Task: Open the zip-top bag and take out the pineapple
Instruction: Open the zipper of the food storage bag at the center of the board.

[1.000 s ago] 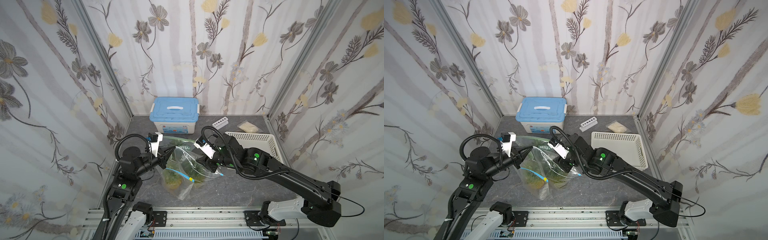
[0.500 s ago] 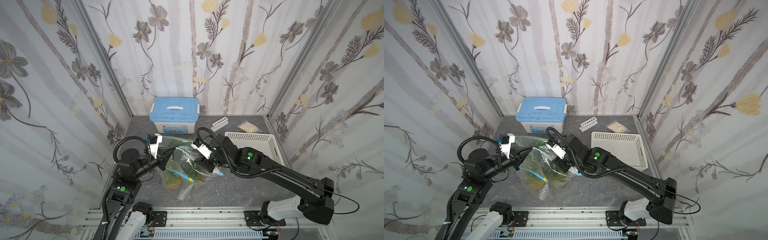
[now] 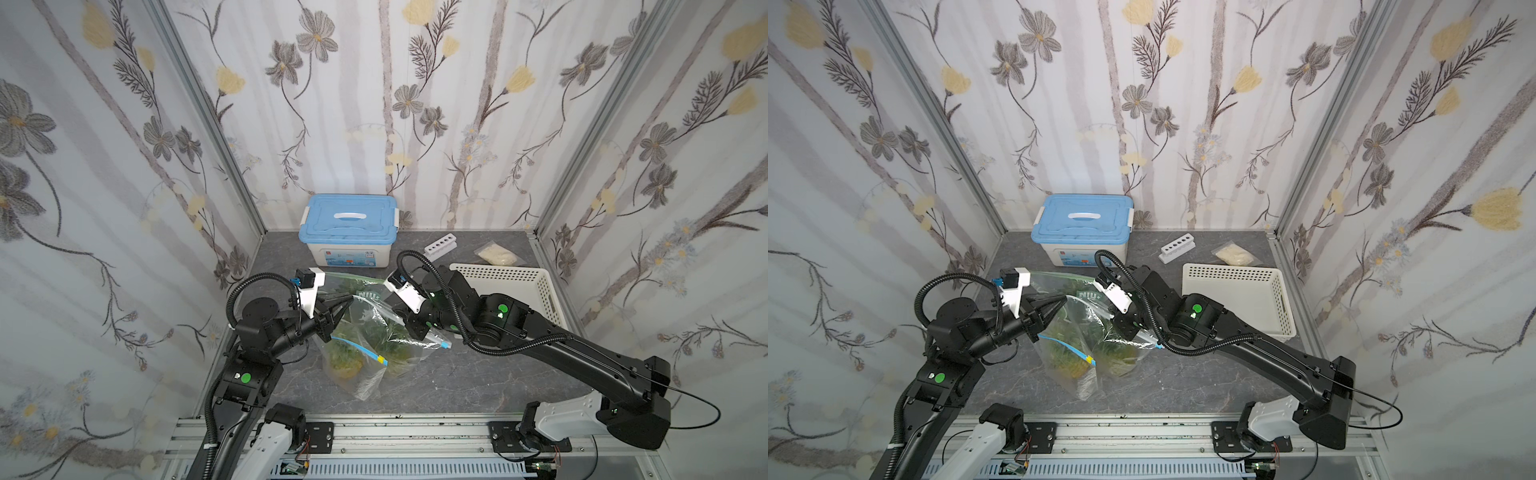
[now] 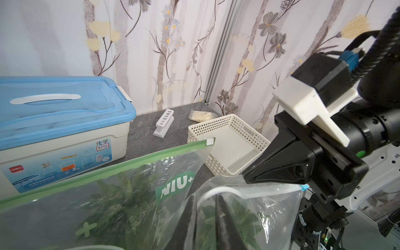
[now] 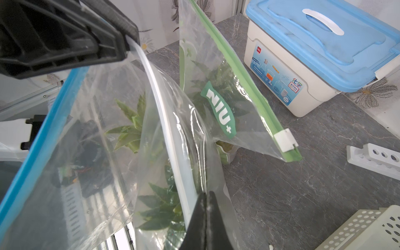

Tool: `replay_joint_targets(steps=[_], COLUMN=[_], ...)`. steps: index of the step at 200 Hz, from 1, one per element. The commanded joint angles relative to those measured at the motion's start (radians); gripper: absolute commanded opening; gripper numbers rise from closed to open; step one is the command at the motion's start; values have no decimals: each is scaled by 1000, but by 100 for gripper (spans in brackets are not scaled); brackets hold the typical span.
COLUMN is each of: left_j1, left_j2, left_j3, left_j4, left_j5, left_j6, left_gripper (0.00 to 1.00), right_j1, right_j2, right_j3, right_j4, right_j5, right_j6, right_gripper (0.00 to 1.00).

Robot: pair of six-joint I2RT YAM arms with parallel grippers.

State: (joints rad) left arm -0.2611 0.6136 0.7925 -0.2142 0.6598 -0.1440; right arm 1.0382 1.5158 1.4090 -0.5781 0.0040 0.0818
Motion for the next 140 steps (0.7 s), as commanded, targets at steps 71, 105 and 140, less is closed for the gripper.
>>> replay_joint_targets(steps=[71,105,140], left_j1=[-144,-281,-407], left_j2=[-18,68,195], left_j3=[52,52,131], left_j4=[-214,-271,-346], left_j5=[4,-186,-392], left_j6=[-128,-91,-54], left_gripper=[59,57,58], right_j1=[-39,-52,-52], right_j2=[-8,-5,-8], right_j3=[-31,-50,-57], right_j4=[90,115,123], right_j5=[-70,-109,-116], right_j6=[64,96,107], right_gripper=[0,0,0])
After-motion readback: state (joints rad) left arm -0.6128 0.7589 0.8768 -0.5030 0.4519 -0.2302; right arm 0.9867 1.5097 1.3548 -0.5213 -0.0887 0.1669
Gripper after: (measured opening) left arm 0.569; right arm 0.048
